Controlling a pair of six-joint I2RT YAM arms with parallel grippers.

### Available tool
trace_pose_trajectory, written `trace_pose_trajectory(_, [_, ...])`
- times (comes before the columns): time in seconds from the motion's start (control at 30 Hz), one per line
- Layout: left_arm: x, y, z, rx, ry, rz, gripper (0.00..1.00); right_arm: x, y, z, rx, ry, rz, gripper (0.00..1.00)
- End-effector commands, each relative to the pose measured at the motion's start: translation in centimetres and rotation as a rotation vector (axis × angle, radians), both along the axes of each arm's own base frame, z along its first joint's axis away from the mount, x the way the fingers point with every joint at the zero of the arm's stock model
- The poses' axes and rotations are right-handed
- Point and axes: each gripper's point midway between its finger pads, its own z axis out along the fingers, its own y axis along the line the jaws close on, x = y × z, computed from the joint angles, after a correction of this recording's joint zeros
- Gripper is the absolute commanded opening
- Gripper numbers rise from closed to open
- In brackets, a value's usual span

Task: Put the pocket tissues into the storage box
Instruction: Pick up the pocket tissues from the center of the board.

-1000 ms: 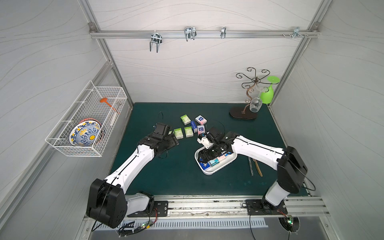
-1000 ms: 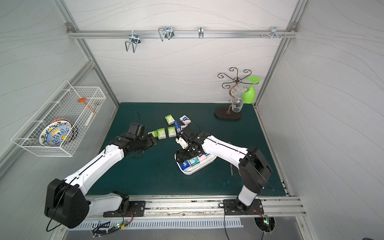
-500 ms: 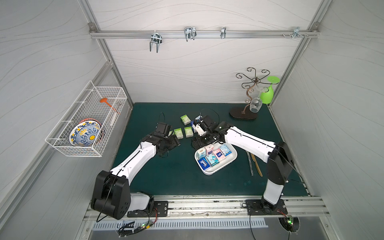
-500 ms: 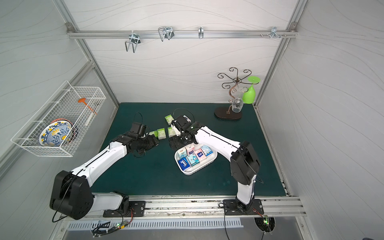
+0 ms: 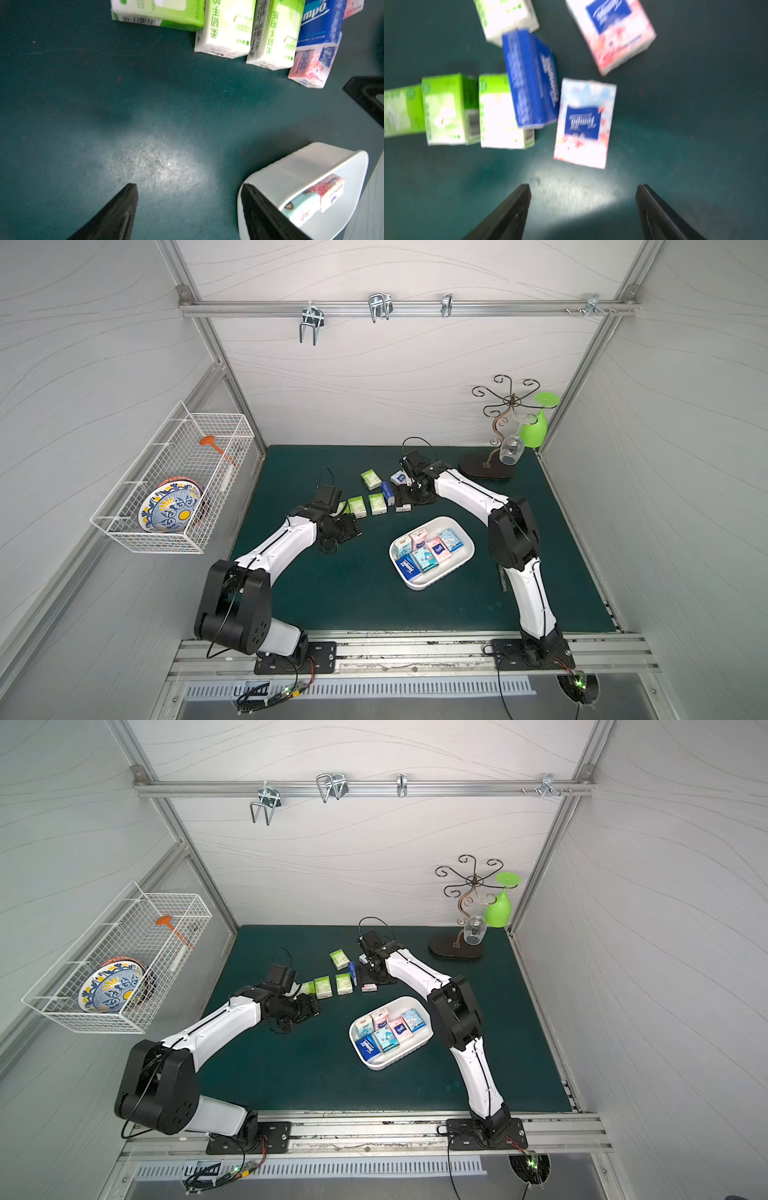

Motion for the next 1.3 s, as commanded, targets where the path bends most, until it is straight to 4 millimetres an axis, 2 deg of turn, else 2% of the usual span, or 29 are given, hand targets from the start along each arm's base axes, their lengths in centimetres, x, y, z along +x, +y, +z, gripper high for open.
trace_pose_trajectory(0.0, [2.0,-0.3,1.5,-0.014,-0.066,-0.035,0.83,0.9,0.2,-0.7,-0.032,0.010,0.006,0.86])
trace_pose_trajectory(0.17, [2.3,0.1,1.1,-0.043,-0.051,-0.023,0.83,2.1,0.8,-2.5,-0.077,0.022,0.028,0.87])
trace_pose_trajectory(0.4, [2.5,0.8,1.3,-0.064,-0.050,-0.001,0.83,3.0,0.5,-3.5,-0.097,0.006,0.011,0.85])
trace_pose_trajectory(0.57, [2.5,0.7,1.3,-0.080,-0.046,0.002,0.82,2.5,1.1,-4.5,-0.075,0.044,0.040,0.85])
trace_pose_trajectory(0.67, [2.4,0.7,1.3,-0.079,-0.043,0.002,0.82,1.7,1.4,-4.7,-0.065,0.069,0.054,0.80])
trace_pose_trajectory(0.77, [2.3,0.7,1.4,-0.080,-0.042,0.001,0.82,0.9,1.9,-4.9,-0.075,0.067,0.090,0.82])
trace_pose_trajectory(1.03, [2.0,-0.3,2.6,-0.145,-0.032,-0.003,0.82,0.7,0.3,-5.9,-0.159,0.070,0.084,0.88])
trace_pose_trajectory(1.27, [2.0,-0.5,3.4,-0.159,-0.031,-0.008,0.82,-0.3,-0.2,-6.7,-0.191,0.095,0.125,0.84])
